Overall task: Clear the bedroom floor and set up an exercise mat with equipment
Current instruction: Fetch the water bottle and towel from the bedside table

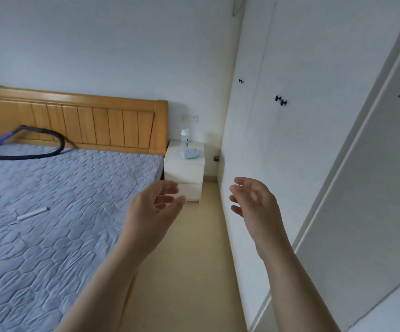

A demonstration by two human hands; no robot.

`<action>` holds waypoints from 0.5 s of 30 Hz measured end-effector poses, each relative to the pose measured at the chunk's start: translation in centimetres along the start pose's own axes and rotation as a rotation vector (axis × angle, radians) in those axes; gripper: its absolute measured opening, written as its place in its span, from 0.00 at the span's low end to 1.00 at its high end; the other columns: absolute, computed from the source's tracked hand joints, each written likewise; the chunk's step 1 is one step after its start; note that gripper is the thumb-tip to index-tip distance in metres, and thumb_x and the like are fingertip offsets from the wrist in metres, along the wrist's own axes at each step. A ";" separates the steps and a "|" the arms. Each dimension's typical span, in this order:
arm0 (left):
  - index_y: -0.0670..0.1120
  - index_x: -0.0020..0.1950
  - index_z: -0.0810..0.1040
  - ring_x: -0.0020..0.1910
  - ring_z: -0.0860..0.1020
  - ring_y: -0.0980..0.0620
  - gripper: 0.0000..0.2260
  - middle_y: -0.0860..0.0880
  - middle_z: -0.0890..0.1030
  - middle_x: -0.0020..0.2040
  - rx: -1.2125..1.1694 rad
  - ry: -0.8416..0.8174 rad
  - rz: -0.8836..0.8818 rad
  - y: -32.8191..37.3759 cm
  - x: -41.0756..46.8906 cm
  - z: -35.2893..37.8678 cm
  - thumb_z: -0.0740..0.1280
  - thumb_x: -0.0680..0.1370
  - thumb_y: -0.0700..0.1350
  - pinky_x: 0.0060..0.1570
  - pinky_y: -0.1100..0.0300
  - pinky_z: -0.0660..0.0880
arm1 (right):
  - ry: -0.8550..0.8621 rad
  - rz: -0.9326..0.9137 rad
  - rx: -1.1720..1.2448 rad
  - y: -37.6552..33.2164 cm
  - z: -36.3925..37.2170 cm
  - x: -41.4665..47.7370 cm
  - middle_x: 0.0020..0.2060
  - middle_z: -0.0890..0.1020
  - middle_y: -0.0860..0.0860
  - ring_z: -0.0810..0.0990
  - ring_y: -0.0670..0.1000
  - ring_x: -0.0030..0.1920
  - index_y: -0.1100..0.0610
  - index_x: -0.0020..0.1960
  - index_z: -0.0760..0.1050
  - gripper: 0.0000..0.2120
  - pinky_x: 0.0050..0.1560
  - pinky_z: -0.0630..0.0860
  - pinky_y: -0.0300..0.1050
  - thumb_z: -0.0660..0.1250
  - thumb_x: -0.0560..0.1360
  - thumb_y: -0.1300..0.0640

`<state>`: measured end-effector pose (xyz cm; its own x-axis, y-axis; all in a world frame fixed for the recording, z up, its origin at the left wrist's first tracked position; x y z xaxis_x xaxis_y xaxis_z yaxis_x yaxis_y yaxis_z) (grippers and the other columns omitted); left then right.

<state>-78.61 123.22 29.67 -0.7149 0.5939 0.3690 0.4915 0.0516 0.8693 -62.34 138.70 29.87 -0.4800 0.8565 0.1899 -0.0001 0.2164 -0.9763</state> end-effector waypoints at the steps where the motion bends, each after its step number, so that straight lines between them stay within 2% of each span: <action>1: 0.54 0.54 0.77 0.45 0.80 0.63 0.10 0.58 0.81 0.48 0.019 0.008 0.000 -0.6 2.4 0.1 0.70 0.74 0.46 0.47 0.64 0.77 | -0.017 -0.001 0.008 0.2 1.1 2.6 0.51 0.81 0.47 0.80 0.49 0.56 0.49 0.55 0.77 0.07 0.61 0.76 0.56 0.66 0.77 0.54; 4: 0.56 0.55 0.76 0.48 0.79 0.63 0.11 0.60 0.80 0.49 0.068 0.014 -0.004 -2.4 8.0 0.4 0.70 0.74 0.48 0.45 0.68 0.76 | -0.038 -0.007 0.013 0.4 3.9 8.9 0.50 0.82 0.49 0.80 0.49 0.55 0.50 0.55 0.78 0.08 0.61 0.76 0.57 0.66 0.77 0.54; 9: 0.56 0.55 0.76 0.48 0.80 0.61 0.10 0.58 0.81 0.49 0.074 0.043 -0.006 -6.7 17.5 -0.1 0.70 0.74 0.47 0.50 0.62 0.78 | -0.085 -0.006 -0.005 1.7 10.2 18.4 0.49 0.81 0.52 0.81 0.50 0.51 0.50 0.53 0.78 0.06 0.59 0.77 0.58 0.66 0.76 0.54; 12: 0.56 0.55 0.76 0.49 0.79 0.63 0.10 0.60 0.81 0.49 0.063 0.055 0.004 -9.3 23.7 -0.5 0.70 0.75 0.48 0.49 0.64 0.77 | -0.090 -0.015 -0.018 2.5 14.0 23.6 0.50 0.81 0.51 0.80 0.50 0.53 0.49 0.53 0.78 0.07 0.60 0.77 0.58 0.66 0.76 0.53; 15: 0.57 0.55 0.75 0.48 0.79 0.64 0.10 0.60 0.80 0.50 0.026 0.037 0.018 -12.2 29.9 -1.1 0.69 0.75 0.48 0.49 0.65 0.77 | -0.061 -0.019 -0.034 3.3 17.5 28.8 0.47 0.81 0.55 0.81 0.50 0.46 0.50 0.54 0.78 0.07 0.59 0.77 0.58 0.66 0.77 0.54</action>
<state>-106.48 139.48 30.48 -0.7232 0.5652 0.3969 0.5171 0.0624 0.8536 -91.56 155.85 30.30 -0.5324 0.8222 0.2011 0.0192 0.2492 -0.9683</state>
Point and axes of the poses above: each hand's wrist, its own x-axis towards the middle knuckle, its own z-axis out of the palm, y = z × x, the point moved 10 cm from there along x, towards the middle knuckle
